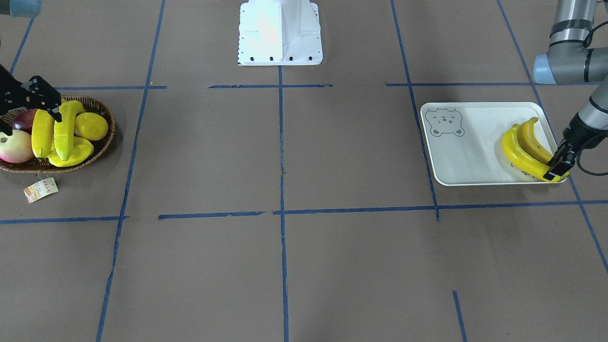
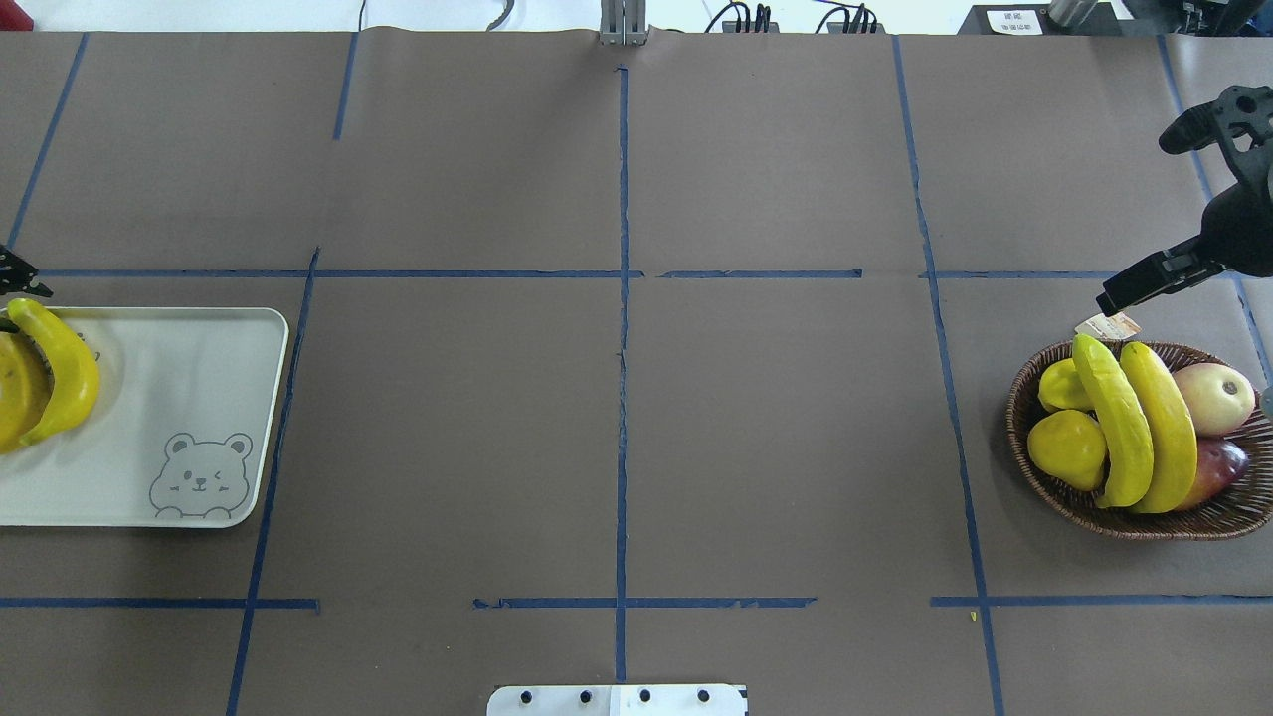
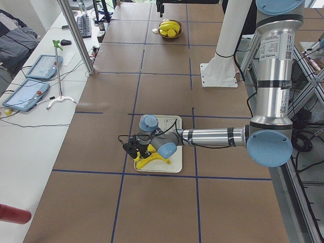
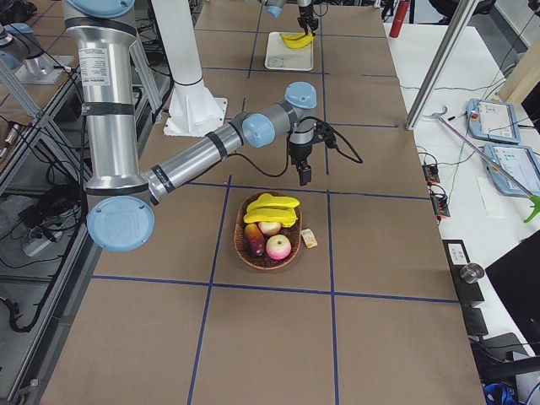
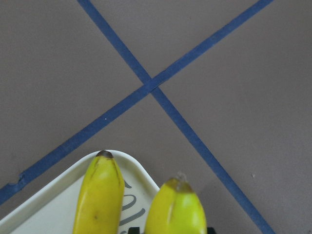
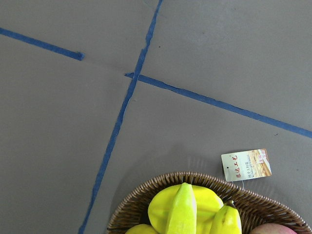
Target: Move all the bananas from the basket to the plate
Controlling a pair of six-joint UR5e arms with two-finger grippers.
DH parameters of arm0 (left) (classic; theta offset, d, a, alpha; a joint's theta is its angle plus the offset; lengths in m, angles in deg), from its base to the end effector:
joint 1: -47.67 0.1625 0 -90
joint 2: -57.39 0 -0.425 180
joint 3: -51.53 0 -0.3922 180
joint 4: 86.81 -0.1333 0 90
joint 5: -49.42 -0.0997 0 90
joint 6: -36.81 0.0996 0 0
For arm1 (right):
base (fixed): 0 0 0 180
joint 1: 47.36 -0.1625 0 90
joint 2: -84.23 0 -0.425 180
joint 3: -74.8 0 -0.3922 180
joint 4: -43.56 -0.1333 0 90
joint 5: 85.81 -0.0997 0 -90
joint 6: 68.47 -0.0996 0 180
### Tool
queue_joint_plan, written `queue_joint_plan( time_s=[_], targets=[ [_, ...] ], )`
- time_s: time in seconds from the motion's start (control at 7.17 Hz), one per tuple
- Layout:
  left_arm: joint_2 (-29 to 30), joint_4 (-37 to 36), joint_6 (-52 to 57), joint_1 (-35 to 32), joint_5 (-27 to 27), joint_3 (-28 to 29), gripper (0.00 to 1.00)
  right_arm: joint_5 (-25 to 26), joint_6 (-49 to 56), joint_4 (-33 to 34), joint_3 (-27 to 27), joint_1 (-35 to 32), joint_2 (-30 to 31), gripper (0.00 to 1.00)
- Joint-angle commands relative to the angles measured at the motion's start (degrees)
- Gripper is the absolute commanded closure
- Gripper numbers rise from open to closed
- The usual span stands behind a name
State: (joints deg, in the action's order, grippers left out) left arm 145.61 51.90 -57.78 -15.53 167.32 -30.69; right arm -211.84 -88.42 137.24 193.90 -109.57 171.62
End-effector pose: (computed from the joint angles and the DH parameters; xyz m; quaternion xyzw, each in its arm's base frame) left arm 0.1510 -0.4911 0.6577 -0.0389 0.3947 -0.4429 0.8041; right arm -0.1572 -0.4585 0.4052 0.0892 -0.3676 -0.1378 0.9154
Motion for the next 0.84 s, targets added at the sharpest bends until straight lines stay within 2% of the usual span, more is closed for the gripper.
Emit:
queue_joint_plan(
  time_s=[0.0,0.28,0.42,0.56,0.7],
  targets=[
    [-0.7,0.9,2.5,-0.3,0.7,-2.0,0.01,0.0,0.0,0.0,0.0,-0.4,0.2,0.00],
    [-1.2,0.3,3.5,-0.3,3.7,-7.0,0.01,0.0,3.8,-0.6,0.3,-1.8,2.5,0.00],
    [-1.2,0.2,9.1,-0.2,5.3,-9.2,0.01,0.0,6.6,-0.8,2.1,-3.1,6.1,0.00],
    [-1.0,0.1,13.2,-0.3,7.8,-10.0,0.01,-2.2,8.2,-0.8,4.3,-3.6,9.9,0.00],
    [-0.4,0.1,14.1,-0.3,9.7,-10.9,0.01,-2.5,7.5,-3.6,5.6,-3.6,14.1,0.00]
  ],
)
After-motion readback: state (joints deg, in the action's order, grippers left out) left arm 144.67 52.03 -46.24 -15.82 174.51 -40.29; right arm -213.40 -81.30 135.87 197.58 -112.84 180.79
